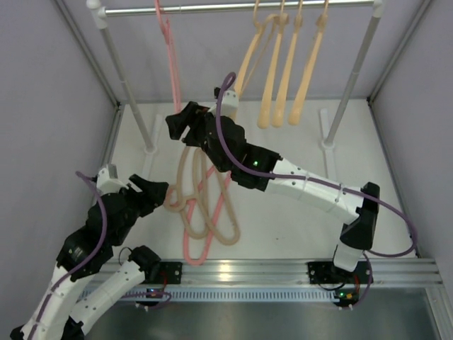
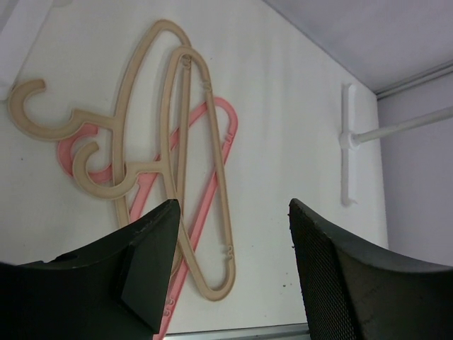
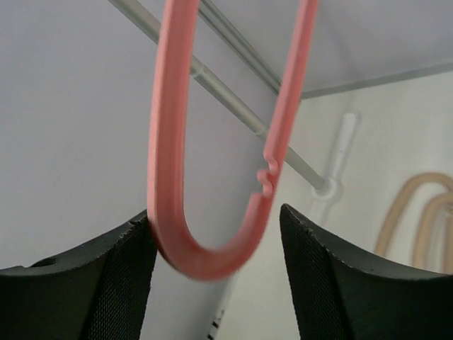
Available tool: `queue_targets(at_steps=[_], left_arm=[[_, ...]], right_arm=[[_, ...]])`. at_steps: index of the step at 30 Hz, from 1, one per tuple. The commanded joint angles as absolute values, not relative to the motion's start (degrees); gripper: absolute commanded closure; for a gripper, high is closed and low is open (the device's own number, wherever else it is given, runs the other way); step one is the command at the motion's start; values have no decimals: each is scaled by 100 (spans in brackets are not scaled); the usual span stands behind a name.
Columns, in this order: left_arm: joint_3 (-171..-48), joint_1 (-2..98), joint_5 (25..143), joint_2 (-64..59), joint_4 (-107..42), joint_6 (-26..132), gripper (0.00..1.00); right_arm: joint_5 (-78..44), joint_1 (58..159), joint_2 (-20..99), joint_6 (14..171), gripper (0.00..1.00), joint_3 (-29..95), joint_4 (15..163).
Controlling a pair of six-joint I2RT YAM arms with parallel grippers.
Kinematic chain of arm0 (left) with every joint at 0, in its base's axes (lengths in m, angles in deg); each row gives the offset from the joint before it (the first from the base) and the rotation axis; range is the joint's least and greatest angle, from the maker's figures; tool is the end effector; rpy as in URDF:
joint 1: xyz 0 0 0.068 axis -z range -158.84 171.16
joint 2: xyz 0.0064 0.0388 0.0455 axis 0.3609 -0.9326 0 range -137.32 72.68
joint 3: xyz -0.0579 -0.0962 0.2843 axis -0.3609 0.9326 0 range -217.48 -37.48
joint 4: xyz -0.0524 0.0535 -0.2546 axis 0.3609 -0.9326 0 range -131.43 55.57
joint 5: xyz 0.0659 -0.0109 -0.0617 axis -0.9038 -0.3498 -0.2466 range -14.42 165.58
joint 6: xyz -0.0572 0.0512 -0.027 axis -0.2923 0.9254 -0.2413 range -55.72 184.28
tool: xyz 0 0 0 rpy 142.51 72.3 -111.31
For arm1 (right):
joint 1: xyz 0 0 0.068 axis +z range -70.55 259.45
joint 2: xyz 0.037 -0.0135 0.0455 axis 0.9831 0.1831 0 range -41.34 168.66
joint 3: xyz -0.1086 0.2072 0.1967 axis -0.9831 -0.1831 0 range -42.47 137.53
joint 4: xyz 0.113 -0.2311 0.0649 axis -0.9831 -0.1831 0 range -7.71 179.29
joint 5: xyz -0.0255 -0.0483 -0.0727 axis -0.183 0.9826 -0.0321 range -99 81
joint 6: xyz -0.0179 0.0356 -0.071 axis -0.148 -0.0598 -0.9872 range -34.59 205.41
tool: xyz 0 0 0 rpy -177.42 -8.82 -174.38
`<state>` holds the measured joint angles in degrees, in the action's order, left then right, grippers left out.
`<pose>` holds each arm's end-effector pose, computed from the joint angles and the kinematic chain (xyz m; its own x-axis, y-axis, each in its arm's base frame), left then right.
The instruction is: Organize the hangers
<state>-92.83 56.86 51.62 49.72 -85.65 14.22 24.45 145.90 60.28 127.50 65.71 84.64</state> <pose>0.0615 -0.0089 0.3692 -0.3377 -0.6202 -0.7080 -0.0590 0.7647 -0.6417 0.2170 0.4002 0.4976 -0.3553 0.5846 -0.7294 -0.4132 0.6017 0.6835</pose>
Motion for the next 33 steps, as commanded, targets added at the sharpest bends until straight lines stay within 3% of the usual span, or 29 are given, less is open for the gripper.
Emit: queue_targets(at_steps=[1,13,25,33], left_arm=[[-8882,5693,5114,4737,-8137,1085,32],[-6905,5693,6046,3841,-6380,452,33],[-6279,5693,6099,2436,-4895,408,40],[-6024,5693,6108,1810,-4287,311,41]], right_arm=[[2949,14809,5403,12505,34,6064,8313],[3363,15284,4006,12584,32,3640,8586],[3978,15556,2512,12865,31,1732,8384],[4136,15556,1975,13076,31,1115,8305]])
